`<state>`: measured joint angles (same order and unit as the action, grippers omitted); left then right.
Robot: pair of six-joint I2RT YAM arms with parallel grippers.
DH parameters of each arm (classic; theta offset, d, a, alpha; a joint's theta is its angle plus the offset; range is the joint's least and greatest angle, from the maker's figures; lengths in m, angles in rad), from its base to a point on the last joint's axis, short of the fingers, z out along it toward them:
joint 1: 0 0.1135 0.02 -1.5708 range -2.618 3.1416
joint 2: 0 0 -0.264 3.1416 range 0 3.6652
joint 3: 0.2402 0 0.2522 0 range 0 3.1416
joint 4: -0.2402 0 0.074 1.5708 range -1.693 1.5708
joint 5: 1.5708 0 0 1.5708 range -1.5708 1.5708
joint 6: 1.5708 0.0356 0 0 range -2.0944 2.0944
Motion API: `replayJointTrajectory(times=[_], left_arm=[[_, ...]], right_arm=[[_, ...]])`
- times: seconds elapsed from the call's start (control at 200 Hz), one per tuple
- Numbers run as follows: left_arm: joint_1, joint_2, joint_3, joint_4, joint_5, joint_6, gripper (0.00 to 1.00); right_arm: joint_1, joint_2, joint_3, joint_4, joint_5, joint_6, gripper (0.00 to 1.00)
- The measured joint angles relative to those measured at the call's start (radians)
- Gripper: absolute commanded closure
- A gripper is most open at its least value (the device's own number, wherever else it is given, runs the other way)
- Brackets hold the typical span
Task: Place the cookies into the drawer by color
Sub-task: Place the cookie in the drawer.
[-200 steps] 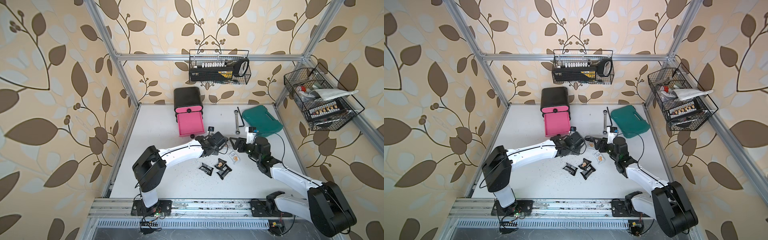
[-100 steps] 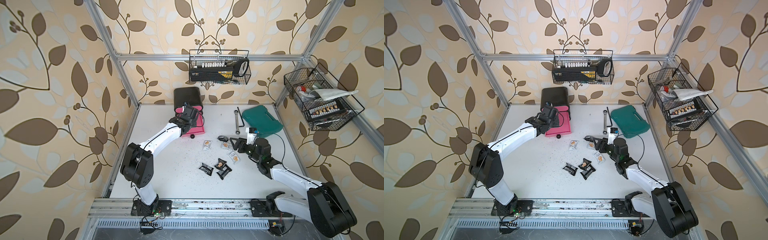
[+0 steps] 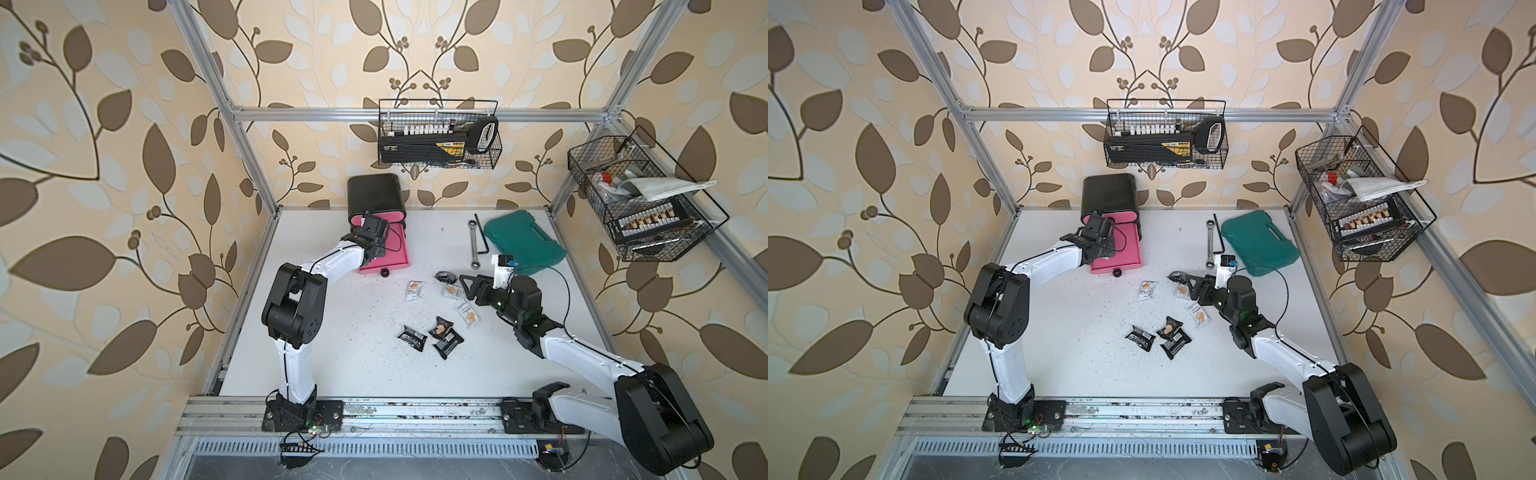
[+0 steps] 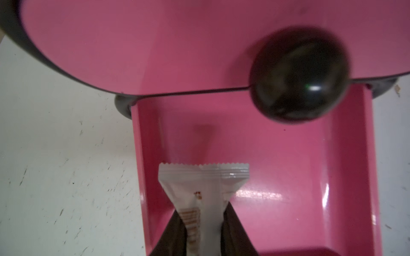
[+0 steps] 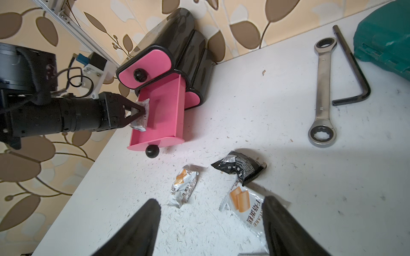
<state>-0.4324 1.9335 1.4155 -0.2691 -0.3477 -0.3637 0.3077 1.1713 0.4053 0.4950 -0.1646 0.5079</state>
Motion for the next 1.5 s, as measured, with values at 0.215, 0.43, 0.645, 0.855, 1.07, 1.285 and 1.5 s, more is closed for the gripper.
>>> replayJointTrajectory(times=[0.215, 0.43, 0.645, 0.855, 1.07, 1.285, 1.5], left_arm=[[0.030, 0.026, 0.000, 0.011, 0.045, 0.000, 0.54], [0.028, -0.041, -0.049, 0.026, 0.126, -0.032, 0.39], [-0.071, -0.280, -0.134, 0.034, 0.150, -0.066, 0.33], [-0.319, -0.418, -0.188, 0.069, 0.117, -0.148, 0.38], [-0.573, -0.286, -0.170, 0.029, 0.032, -0.344, 0.34], [-0.697, -0.032, -0.037, -0.018, -0.004, -0.499, 0.33], [-0.706, 0.126, 0.101, -0.074, -0.009, -0.609, 0.24]], right_arm=[[0.002, 0.001, 0.000, 0.003, 0.000, 0.000, 0.25], [0.005, 0.001, 0.000, 0.004, 0.003, 0.000, 0.25], [0.006, 0.001, -0.006, 0.005, 0.023, 0.000, 0.25], [0.006, -0.026, -0.020, -0.006, 0.082, 0.002, 0.25], [0.006, -0.101, -0.020, -0.111, 0.292, 0.051, 0.25], [0.006, -0.164, -0.020, -0.227, 0.537, 0.161, 0.25], [0.006, -0.197, -0.020, -0.348, 0.697, 0.261, 0.25]])
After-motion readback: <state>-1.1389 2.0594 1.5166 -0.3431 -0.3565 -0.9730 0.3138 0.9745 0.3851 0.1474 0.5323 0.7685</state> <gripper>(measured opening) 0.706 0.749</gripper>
